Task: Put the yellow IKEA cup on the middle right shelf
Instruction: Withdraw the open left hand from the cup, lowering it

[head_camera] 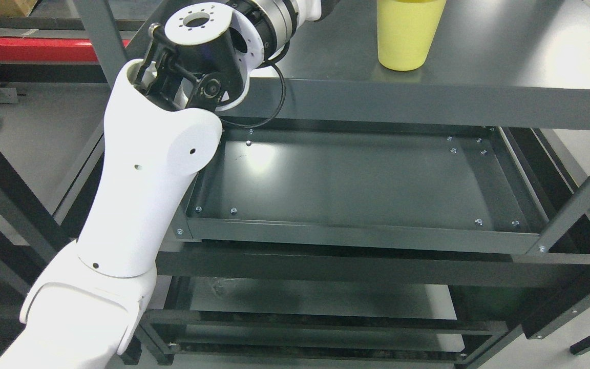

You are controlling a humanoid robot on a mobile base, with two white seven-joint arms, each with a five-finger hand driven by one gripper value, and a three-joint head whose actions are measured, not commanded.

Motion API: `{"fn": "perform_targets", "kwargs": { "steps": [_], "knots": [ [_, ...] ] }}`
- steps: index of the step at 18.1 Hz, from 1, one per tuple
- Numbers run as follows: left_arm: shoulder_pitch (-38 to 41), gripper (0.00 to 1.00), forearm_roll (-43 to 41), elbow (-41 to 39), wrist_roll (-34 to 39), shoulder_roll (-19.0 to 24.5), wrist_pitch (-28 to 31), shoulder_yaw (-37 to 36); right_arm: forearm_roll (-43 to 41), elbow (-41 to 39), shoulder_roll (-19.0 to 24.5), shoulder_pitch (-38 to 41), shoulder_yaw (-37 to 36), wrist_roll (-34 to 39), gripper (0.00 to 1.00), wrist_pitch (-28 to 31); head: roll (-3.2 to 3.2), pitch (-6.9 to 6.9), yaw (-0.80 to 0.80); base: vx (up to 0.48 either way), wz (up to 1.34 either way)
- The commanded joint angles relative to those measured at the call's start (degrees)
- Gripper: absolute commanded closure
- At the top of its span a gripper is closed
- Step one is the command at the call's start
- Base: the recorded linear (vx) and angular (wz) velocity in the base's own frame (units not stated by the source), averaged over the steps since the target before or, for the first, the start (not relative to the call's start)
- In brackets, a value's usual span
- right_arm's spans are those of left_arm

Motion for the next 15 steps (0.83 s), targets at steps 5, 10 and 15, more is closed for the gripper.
{"fn": "perform_targets", "kwargs": {
  "steps": [5, 10, 15],
  "knots": [
    [0.32, 0.02, 2.77, -5.8, -16.15, 1.0, -0.02, 5.62, -1.41, 0.0, -1.0, 0.79, 0.97, 0.02, 0.01, 0.04, 0.0, 0.0, 0.0, 0.0, 0.0],
    [0.5, 0.03, 4.62, -5.8, -24.54, 1.0, -0.02, 5.88, -1.41, 0.0, -1.0, 0.79, 0.97, 0.02, 0.01, 0.04, 0.0, 0.0, 0.0, 0.0, 0.0],
    [4.53, 0.08, 10.07, -7.46, -29.46, 1.0, 0.68, 5.1, -1.41, 0.0, -1.0, 0.79, 0.97, 0.02, 0.01, 0.04, 0.0, 0.0, 0.0, 0.0, 0.0]
  ]
}}
